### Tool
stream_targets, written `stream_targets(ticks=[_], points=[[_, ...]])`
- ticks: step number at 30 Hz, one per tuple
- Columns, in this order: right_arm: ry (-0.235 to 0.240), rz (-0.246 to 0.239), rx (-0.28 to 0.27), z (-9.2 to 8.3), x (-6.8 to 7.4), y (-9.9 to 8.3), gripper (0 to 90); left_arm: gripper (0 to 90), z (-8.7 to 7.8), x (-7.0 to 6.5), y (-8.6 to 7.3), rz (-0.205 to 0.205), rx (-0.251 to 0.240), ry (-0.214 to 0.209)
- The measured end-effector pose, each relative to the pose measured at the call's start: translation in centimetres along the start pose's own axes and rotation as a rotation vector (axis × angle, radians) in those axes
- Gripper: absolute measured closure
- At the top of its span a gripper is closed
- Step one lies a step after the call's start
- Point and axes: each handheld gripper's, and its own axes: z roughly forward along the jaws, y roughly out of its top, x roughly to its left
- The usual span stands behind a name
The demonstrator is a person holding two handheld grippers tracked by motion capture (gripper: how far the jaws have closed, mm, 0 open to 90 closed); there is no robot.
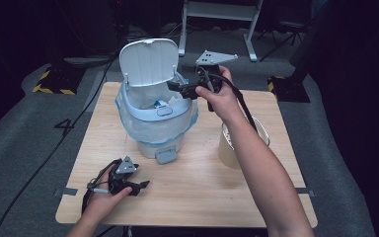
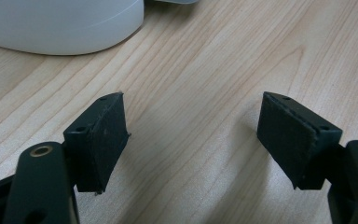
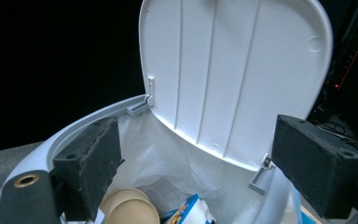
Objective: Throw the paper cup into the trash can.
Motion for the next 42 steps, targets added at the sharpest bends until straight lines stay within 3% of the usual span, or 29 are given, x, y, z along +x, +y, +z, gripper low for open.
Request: stream_targets(ticks=[11,20,28,42], points=[[0.018,-0.007,0.0,-3.5,-0.4,0.8,24.0,24.4,0.0,0.0,0.0,-0.001,0.0,0.0],[0.006,-0.04,0.019,-7.2,-0.6,1.2,23.0,24.4,0.0,0.0,0.0,-0.008,-0.001,-0.002],[-0.031,-0.06,0.035,-11.5,-0.6,0.6,23.3,24.4,-0.3,0.8,-0.3,-0.016,-0.001,0.015],[-0.082,-0.027,0.09,-19.6,-0.2,-2.3,26.0,24.3,-0.4,0.9,-0.4,-0.018,-0.001,0.017]])
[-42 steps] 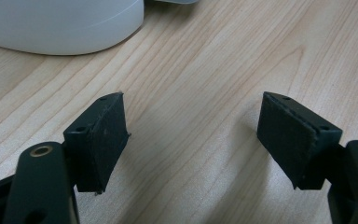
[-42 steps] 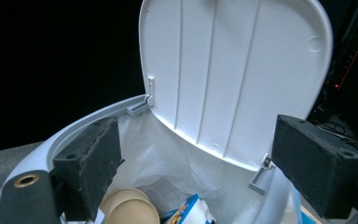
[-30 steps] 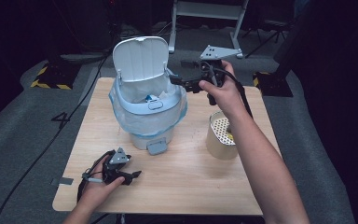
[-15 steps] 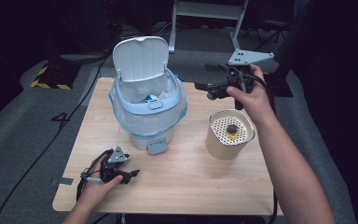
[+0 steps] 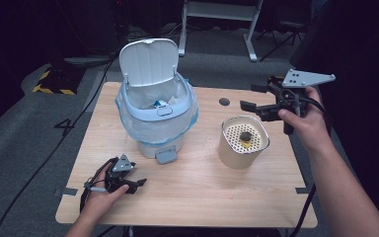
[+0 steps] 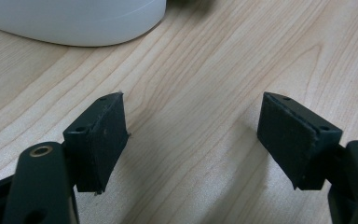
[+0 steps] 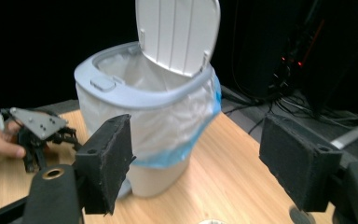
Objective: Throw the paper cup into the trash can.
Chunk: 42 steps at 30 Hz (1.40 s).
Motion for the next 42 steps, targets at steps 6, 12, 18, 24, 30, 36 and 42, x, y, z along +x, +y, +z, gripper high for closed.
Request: stream_targets(ticks=[6,12,18,24,30,36,42], points=[[-0.029,0.046,0.057,-2.8,0.2,-2.6,26.5,24.4,0.0,0.1,0.0,0.0,0.0,-0.001],[-0.032,0.055,0.103,-4.6,0.5,-5.9,25.5,24.4,0.1,0.3,0.0,-0.007,-0.002,0.003],[-0.063,0.115,0.143,-5.5,0.6,-9.4,25.4,24.7,0.0,0.4,0.0,-0.006,-0.001,0.009],[-0.087,0.18,0.189,-6.1,0.4,-13.4,25.9,24.9,-0.1,0.3,-0.1,-0.011,-0.002,0.011],[-0.09,0.202,0.218,-6.3,0.5,-17.0,25.7,24.9,-0.1,0.3,-0.1,-0.011,-0.002,0.012],[-0.093,0.215,0.247,-6.3,0.8,-20.0,25.4,24.8,-0.1,0.3,-0.1,-0.01,-0.002,0.012],[-0.099,0.213,0.284,-6.0,1.5,-22.2,24.6,24.8,-0.1,0.3,-0.1,-0.01,-0.002,0.012]])
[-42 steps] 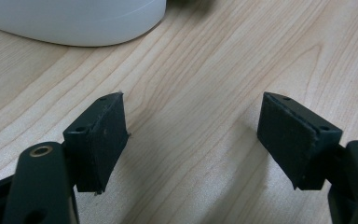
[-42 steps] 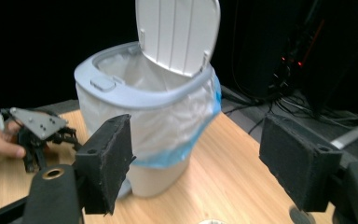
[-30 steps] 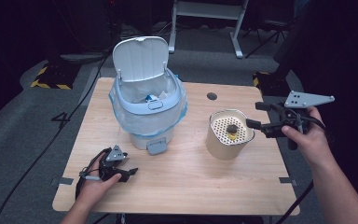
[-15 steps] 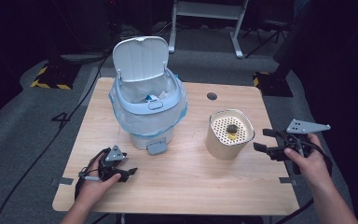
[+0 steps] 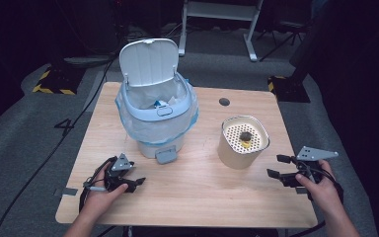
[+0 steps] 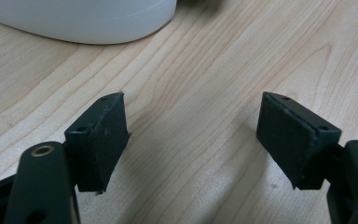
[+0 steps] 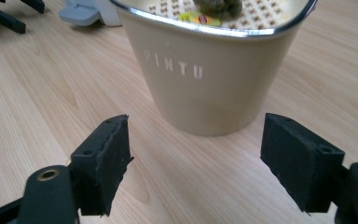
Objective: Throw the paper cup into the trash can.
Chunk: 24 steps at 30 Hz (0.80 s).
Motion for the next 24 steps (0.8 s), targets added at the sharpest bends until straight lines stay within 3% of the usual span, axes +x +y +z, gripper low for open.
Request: stream_targets(ticks=[14,24], points=[[-0.031,0.023,0.048,3.4,0.1,-4.5,21.7,24.8,0.0,0.0,0.0,0.001,0.0,0.001],[-0.091,0.02,0.094,5.4,-0.1,-6.7,17.0,24.2,0.0,-0.2,0.0,-0.013,0.001,0.011]])
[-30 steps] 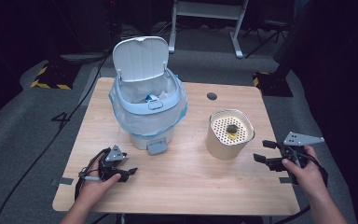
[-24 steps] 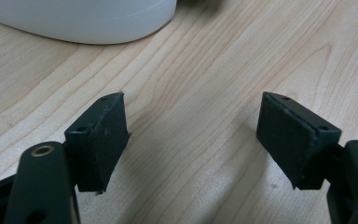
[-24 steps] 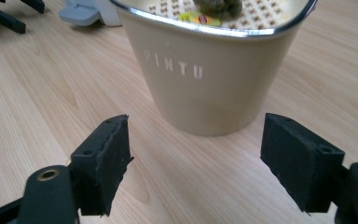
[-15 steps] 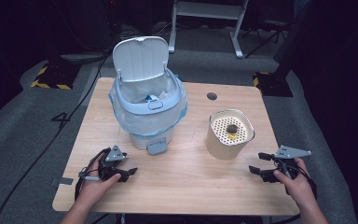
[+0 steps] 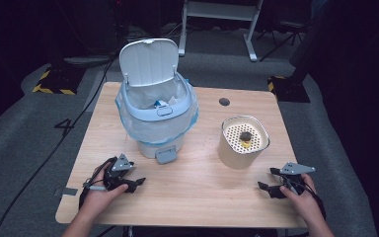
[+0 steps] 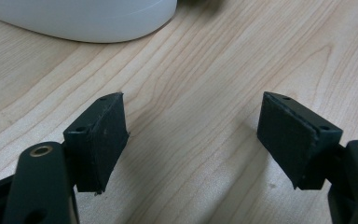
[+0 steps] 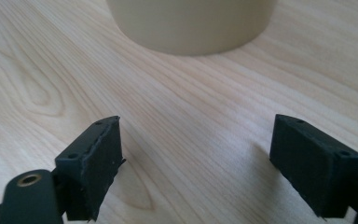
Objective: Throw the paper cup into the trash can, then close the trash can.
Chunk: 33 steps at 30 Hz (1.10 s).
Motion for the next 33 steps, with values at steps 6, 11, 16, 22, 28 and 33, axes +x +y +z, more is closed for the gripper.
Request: stream_targets(ticks=[6,11,16,22,28,33], points=[[-0.018,-0.01,0.004,0.3,0.0,-0.1,15.3,23.0,0.0,0.0,0.0,-0.01,0.002,0.01],[-0.03,-0.004,0.009,0.3,0.1,0.0,14.0,23.6,-0.2,0.0,-0.1,-0.019,0.003,0.026],[-0.044,0.007,0.011,0.4,0.3,0.0,12.5,24.5,-1.1,0.2,0.1,-0.029,-0.02,0.013],[-0.045,0.008,0.011,0.4,0.3,0.0,12.5,24.2,-3.4,0.7,0.9,-0.065,-0.101,-0.023],[-0.044,0.008,0.011,0.4,0.3,0.0,12.5,22.8,-5.3,0.9,1.6,-0.085,-0.164,-0.026],[-0.044,0.008,0.011,0.4,0.3,0.0,12.5,23.2,-6.8,1.2,2.4,-0.069,-0.191,-0.022]])
